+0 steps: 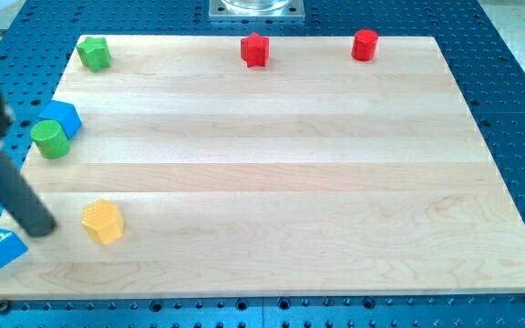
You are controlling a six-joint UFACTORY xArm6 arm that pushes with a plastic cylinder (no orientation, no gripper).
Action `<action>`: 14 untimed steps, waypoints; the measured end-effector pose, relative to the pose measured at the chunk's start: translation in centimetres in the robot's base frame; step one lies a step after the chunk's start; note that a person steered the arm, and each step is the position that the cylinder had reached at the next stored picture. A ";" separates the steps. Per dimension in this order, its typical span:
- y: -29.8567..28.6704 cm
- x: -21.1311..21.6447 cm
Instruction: Move the blue cube at the bottom right of the green circle
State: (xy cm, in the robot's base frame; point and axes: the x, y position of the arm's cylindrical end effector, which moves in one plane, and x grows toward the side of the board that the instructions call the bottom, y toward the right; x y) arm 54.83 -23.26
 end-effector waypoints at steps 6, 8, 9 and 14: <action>18.4 4.2; 4.7 -1.6; -6.7 -4.1; 2.0 -16.3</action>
State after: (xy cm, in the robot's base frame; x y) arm 38.57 -21.24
